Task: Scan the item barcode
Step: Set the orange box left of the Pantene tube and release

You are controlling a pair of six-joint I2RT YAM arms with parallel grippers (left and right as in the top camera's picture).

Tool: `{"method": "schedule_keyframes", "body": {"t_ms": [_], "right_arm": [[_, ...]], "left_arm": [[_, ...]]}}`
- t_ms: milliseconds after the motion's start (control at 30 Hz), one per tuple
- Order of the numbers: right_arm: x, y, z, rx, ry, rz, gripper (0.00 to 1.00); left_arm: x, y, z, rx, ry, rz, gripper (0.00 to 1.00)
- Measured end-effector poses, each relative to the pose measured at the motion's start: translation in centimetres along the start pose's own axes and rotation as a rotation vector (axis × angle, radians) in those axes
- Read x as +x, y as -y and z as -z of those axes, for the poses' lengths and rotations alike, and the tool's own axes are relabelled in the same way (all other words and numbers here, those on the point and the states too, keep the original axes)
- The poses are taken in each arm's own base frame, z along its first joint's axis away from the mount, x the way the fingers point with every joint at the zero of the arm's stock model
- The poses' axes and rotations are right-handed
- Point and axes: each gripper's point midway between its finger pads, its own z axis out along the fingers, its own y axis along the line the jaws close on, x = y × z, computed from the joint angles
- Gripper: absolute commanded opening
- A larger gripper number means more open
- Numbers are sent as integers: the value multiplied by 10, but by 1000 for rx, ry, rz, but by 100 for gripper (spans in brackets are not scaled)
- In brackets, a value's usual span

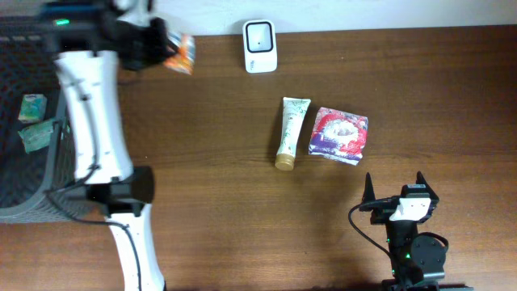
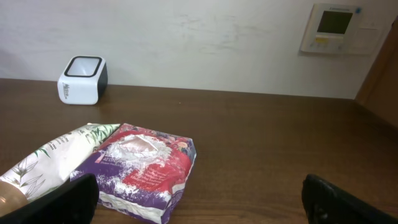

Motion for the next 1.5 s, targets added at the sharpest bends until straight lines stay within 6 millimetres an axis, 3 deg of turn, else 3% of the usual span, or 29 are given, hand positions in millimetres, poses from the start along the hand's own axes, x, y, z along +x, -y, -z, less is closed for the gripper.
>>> {"method": "schedule_keyframes", "body": {"t_ms": [67,233,333,400,467,567,633,800,933,1000,1067,1100,1133,1167,1233,1267,1300,1367,1400,1467,1500], "right_arm": [[0,0,0,0,0,0,98],[0,0,0,0,0,0,99],[0,0,0,0,0,0,98],[0,0,0,0,0,0,99],[0,0,0,0,0,0,99],[0,0,0,0,0,0,99],[0,0,0,0,0,0,99],[0,0,0,0,0,0,99],[0,0,0,0,0,0,99],[0,0,0,0,0,0,99],[0,0,0,0,0,0,99],[0,0,0,0,0,0,99],[0,0,0,0,0,0,99],[0,0,0,0,0,0,99],[0,0,0,0,0,0,99],[0,0,0,0,0,0,98],[0,0,0,0,0,0,99],[0,0,0,0,0,0,99],[0,0,0,0,0,0,99],[0,0,0,0,0,0,99],[0,0,0,0,0,0,99]], "left_arm": [[30,8,-46,-148,-121,47,0],[78,23,-140,-249,-253,15,0],[124,36,-191,-271,-338,-29,0],[138,41,-214,-270,-333,-58,0],[160,34,-235,-295,-359,-64,4],[177,30,-249,-309,-371,-66,7],[181,35,-253,-307,-366,-79,23],[188,57,-261,-281,-342,-100,46],[182,62,-257,-268,-334,-136,54],[167,69,-245,-257,-315,-169,63],[129,73,-211,-271,-231,-191,66],[102,73,-185,-286,-159,-189,67],[78,70,-158,-305,-86,-179,87],[54,65,-127,-333,-7,-170,100],[-1,47,-48,-393,204,-152,100],[-20,36,-15,-418,285,-132,100],[-47,14,36,-459,415,-85,100],[-71,-31,94,-527,542,3,100],[-78,-64,123,-579,595,64,100],[-75,-141,169,-709,627,201,99],[-71,-166,179,-747,624,245,96]]}}
